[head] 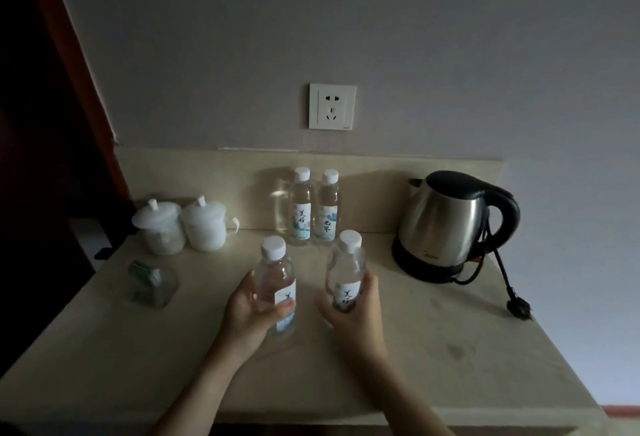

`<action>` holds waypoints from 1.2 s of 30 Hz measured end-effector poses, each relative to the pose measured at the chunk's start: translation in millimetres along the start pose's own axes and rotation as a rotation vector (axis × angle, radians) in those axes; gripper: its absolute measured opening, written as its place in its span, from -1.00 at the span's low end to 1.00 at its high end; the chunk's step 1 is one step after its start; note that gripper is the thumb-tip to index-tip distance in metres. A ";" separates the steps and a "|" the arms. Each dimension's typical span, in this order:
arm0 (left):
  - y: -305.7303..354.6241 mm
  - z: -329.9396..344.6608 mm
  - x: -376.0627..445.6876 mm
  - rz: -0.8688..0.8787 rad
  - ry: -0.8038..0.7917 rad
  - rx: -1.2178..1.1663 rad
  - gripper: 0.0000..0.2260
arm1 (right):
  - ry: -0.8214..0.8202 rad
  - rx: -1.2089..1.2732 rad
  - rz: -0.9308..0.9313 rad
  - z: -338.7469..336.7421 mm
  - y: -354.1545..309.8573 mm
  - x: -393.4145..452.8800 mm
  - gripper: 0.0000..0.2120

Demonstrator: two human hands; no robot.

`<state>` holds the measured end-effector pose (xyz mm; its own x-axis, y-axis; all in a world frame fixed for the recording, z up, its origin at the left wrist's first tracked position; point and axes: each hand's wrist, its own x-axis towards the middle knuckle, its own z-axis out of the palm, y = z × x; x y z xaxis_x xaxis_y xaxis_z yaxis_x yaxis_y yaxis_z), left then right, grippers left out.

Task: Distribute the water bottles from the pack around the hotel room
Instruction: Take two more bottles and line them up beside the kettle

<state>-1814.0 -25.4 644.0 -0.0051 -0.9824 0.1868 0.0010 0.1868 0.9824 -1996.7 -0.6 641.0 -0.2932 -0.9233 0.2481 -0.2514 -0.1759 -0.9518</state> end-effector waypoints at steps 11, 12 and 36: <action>-19.8 -19.6 16.6 -0.085 0.050 0.395 -0.53 | -0.132 -0.339 0.043 -23.8 9.4 12.1 -0.52; -20.3 -21.2 25.4 -0.083 0.066 0.405 -0.56 | -0.123 -0.338 0.046 -23.1 9.8 17.4 -0.51; -49.8 -18.5 160.1 0.042 0.144 0.450 -0.64 | 0.105 -0.379 0.086 -9.2 42.9 149.8 -0.45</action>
<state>-1796.3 -192.1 625.0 0.1245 -0.9588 0.2555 -0.4355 0.1786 0.8823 -2059.8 -143.3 639.0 -0.4156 -0.8858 0.2064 -0.5388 0.0569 -0.8405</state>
